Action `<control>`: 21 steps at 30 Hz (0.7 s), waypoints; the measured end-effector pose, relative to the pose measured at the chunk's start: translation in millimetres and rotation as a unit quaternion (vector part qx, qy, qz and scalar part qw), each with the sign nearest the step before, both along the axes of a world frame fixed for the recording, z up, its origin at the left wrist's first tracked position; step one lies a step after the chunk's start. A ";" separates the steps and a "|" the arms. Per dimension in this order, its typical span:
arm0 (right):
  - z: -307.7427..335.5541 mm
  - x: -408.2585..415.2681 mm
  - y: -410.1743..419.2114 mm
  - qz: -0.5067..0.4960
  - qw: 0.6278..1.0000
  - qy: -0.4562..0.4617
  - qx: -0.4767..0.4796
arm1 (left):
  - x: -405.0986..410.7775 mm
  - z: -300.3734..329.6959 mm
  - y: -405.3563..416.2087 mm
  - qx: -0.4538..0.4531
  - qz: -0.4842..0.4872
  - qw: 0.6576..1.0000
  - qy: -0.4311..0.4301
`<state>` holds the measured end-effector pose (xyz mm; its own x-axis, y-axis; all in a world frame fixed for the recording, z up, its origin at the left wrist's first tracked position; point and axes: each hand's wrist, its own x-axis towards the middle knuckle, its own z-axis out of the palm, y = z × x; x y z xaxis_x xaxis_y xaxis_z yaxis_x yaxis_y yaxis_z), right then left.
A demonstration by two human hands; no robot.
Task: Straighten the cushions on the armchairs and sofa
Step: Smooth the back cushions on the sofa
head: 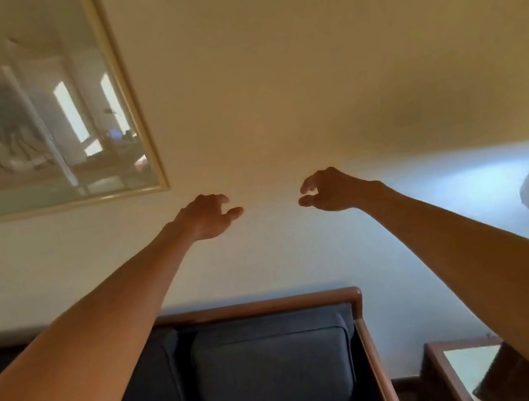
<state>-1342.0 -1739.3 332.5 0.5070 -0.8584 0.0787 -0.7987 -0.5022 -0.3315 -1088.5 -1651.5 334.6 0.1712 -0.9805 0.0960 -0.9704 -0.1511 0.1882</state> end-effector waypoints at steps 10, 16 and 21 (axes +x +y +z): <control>-251.9 62.4 -88.5 -0.010 0.982 0.072 0.173 | 70.0 -258.1 -88.7 0.174 0.001 0.984 0.036; -348.3 82.2 -99.7 0.012 0.966 0.141 0.216 | 101.2 -359.3 -110.4 0.257 -0.021 0.966 0.038; -418.0 90.6 -102.9 0.033 0.932 0.281 0.224 | 131.2 -418.4 -117.4 0.329 -0.044 0.943 -0.013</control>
<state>-1251.4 -1842.2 -85.5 0.4132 -0.7059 -0.5753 -0.8815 -0.4687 -0.0580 -957.2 -1768.9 -83.8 0.0931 -0.8398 -0.5348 -0.9876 -0.1460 0.0573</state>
